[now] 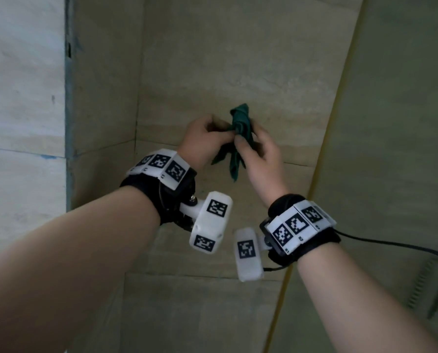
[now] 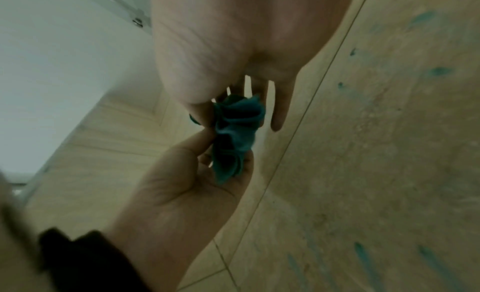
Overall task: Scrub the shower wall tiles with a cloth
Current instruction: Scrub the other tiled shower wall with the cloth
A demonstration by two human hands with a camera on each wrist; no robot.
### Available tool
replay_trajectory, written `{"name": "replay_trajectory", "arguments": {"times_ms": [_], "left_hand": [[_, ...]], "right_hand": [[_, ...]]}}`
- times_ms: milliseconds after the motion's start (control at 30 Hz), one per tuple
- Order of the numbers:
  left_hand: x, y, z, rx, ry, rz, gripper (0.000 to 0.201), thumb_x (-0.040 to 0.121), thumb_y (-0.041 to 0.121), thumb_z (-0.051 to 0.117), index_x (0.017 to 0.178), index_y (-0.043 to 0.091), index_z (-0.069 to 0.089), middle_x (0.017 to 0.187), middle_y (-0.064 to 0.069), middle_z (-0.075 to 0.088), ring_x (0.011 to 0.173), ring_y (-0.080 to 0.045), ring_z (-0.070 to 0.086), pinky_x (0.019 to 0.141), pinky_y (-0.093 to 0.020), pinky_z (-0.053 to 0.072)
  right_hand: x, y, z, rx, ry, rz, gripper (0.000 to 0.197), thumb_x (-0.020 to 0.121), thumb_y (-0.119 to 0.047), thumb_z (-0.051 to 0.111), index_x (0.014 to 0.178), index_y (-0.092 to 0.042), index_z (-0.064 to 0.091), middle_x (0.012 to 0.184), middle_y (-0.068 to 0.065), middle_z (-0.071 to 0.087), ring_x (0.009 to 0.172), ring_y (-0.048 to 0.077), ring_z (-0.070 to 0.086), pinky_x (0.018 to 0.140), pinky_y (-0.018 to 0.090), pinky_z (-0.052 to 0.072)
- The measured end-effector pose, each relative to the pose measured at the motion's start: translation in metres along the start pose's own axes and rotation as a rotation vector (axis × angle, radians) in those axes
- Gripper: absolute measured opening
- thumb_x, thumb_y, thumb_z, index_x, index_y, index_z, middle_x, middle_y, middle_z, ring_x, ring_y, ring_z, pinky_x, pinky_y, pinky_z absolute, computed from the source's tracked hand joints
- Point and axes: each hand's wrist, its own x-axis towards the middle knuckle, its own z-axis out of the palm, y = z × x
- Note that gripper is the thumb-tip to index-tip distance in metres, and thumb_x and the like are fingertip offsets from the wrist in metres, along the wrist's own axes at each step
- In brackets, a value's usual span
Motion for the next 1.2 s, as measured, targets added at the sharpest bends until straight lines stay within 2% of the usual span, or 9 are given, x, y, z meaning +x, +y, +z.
{"name": "replay_trajectory", "arguments": {"times_ms": [100,233,367,533,633,733,900,1033,1200], "left_hand": [[0.000,0.003,-0.001,-0.128,-0.099,-0.100,0.014,0.086,-0.003,0.061,0.079,0.009,0.062,0.079,-0.008,0.066,0.072,-0.016,0.065,0.064,-0.023,0.052],[-0.001,0.003,0.005,0.045,-0.282,-0.105,0.014,0.091,0.010,0.059,0.099,0.015,0.070,0.111,0.001,0.067,0.105,-0.011,0.060,0.087,-0.021,0.046],[0.005,-0.007,0.010,0.392,-0.131,0.134,0.024,0.086,0.008,0.065,0.107,0.020,0.068,0.134,-0.001,0.047,0.126,-0.016,0.042,0.103,-0.025,0.033],[0.009,-0.022,0.000,1.054,0.027,0.538,0.070,0.085,0.020,0.067,0.147,0.015,0.034,0.160,-0.010,0.008,0.146,-0.030,0.007,0.116,-0.037,0.008],[0.012,-0.028,-0.005,1.268,0.008,0.495,0.093,0.087,0.035,0.065,0.154,0.021,0.003,0.159,-0.009,-0.020,0.146,-0.028,-0.017,0.113,-0.038,-0.015],[0.018,-0.034,-0.008,1.311,-0.007,0.361,0.102,0.087,0.045,0.063,0.153,0.021,-0.011,0.155,-0.008,-0.030,0.144,-0.027,-0.024,0.114,-0.040,-0.017],[0.020,-0.037,-0.007,1.312,0.017,0.388,0.100,0.087,0.049,0.062,0.153,0.023,-0.008,0.156,-0.006,-0.028,0.145,-0.026,-0.022,0.115,-0.040,-0.013],[0.020,-0.041,-0.007,1.332,0.042,0.398,0.096,0.088,0.050,0.059,0.153,0.024,-0.005,0.158,-0.005,-0.024,0.145,-0.026,-0.020,0.116,-0.040,-0.012],[0.016,-0.048,-0.003,1.346,0.058,0.421,0.092,0.089,0.050,0.056,0.154,0.023,-0.004,0.159,-0.005,-0.020,0.146,-0.028,-0.016,0.117,-0.042,-0.009]], "right_hand": [[-0.004,-0.002,-0.005,0.042,0.102,-0.017,0.038,0.094,-0.011,0.057,0.132,-0.013,0.054,0.129,0.002,0.057,0.119,0.014,0.055,0.103,0.033,0.045],[-0.008,0.005,-0.020,0.105,0.213,0.025,0.032,0.091,-0.004,0.060,0.120,-0.018,0.061,0.115,-0.001,0.064,0.108,0.010,0.060,0.096,0.023,0.048],[-0.003,0.014,-0.031,0.019,0.419,-0.057,0.033,0.089,0.002,0.060,0.120,-0.008,0.063,0.111,-0.002,0.061,0.099,0.005,0.059,0.084,0.006,0.044],[0.022,0.019,-0.046,-0.292,0.617,-0.268,0.033,0.085,0.006,0.060,0.116,-0.004,0.067,0.113,0.008,0.057,0.101,0.012,0.054,0.096,0.022,0.046],[0.040,0.017,-0.053,-0.432,0.600,-0.306,0.034,0.088,0.007,0.056,0.119,-0.003,0.065,0.121,0.015,0.055,0.108,0.016,0.052,0.101,0.023,0.041],[0.062,0.016,-0.057,-0.528,0.568,-0.327,0.040,0.090,0.010,0.049,0.126,-0.003,0.060,0.136,0.021,0.045,0.128,0.032,0.044,0.112,0.035,0.033],[0.090,0.019,-0.061,-0.698,0.371,-0.294,0.055,0.094,0.010,0.036,0.145,-0.010,0.039,0.157,0.010,0.020,0.146,0.023,0.016,0.112,0.012,0.008],[0.081,0.027,-0.058,-0.784,0.312,-0.318,0.059,0.094,0.009,0.036,0.147,-0.015,0.035,0.157,0.005,0.022,0.145,0.023,0.018,0.114,0.021,0.013],[0.041,0.065,-0.038,-0.745,0.245,-0.467,0.060,0.082,0.012,0.036,0.137,-0.009,0.051,0.147,0.015,0.040,0.136,0.034,0.033,0.114,0.030,0.018]]}}
